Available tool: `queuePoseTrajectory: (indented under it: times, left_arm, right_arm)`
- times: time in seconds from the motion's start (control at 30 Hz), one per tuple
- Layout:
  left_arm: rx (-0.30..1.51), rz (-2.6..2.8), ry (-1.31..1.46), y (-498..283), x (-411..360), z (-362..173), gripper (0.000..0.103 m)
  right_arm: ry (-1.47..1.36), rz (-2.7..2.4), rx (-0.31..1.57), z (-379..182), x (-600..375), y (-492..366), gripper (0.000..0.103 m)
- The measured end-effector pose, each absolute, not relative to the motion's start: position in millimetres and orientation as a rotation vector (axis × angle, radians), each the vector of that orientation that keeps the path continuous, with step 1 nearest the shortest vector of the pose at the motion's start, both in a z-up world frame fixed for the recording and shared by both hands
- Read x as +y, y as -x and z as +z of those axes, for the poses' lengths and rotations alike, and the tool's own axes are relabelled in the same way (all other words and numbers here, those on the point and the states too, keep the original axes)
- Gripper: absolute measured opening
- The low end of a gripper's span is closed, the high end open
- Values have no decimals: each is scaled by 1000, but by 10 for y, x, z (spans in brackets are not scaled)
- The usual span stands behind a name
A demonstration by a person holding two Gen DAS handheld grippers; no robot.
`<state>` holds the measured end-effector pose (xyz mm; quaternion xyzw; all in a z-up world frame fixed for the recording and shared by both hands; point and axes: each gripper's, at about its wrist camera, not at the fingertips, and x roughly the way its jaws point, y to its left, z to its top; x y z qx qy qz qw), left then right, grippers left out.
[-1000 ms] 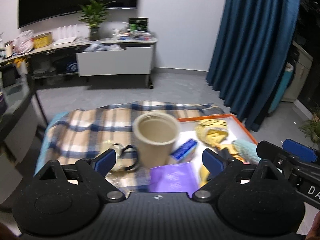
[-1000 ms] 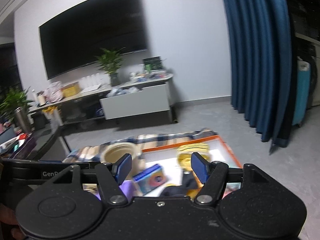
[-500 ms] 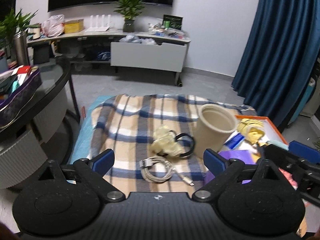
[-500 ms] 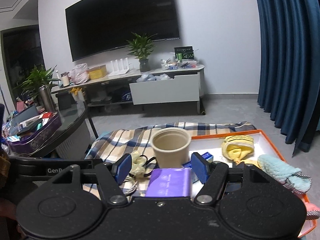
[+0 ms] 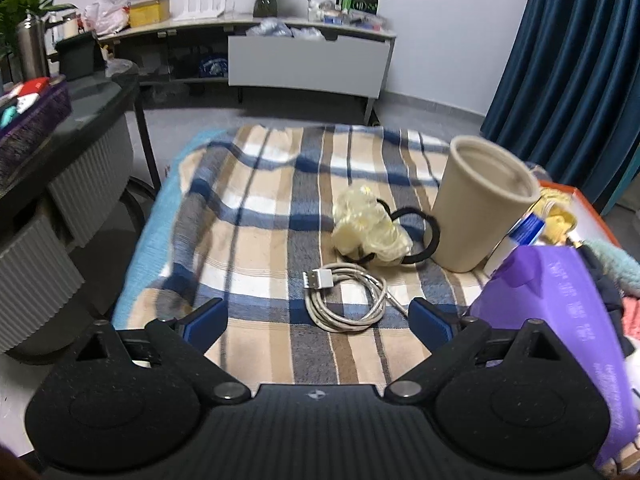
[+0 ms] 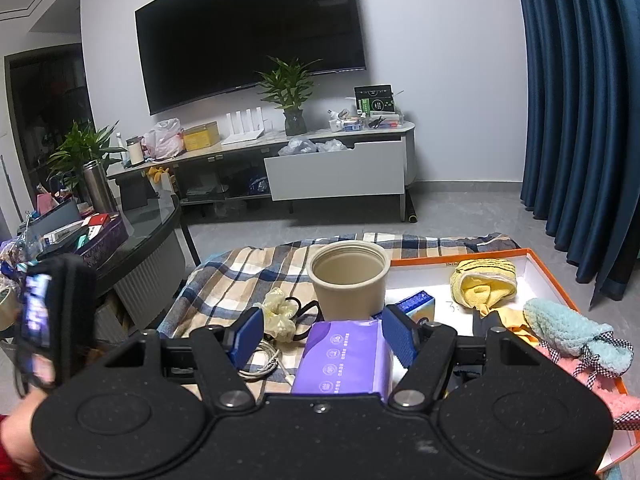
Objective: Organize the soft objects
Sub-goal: 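Move both tools back toward the items on the plaid blanket, then grasp the white USB cable with the left gripper while the right grasps the yellow plastic gloves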
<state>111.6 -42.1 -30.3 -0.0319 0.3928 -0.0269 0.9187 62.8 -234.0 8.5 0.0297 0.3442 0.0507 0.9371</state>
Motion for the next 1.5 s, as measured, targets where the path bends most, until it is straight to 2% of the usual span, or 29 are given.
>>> queuePoseTrajectory:
  times: [0.6, 0.7, 0.73, 0.83, 1.07, 1.5]
  left_arm:
    - [852, -56, -35, -1548, -673, -784, 103]
    - [836, -46, -63, -1485, -574, -794, 92]
    - [832, -43, -65, -1477, -530, -791, 85]
    - [819, -22, -68, -1411, -324, -742, 72]
    - [816, -31, -43, -1244, 149, -662, 65]
    - [787, -88, 50, -1269, 459, -525, 65]
  right_arm:
    - [-77, 128, 731, -64, -2318, -741, 79]
    - [-71, 133, 734, -71, -2271, -730, 79]
    - [-70, 133, 735, -75, -2270, -730, 79]
    - [-74, 137, 743, -90, -2232, -739, 79]
    - [-45, 171, 761, -165, -1906, -761, 79]
    - [-44, 42, 816, -690, -1243, -1251, 79]
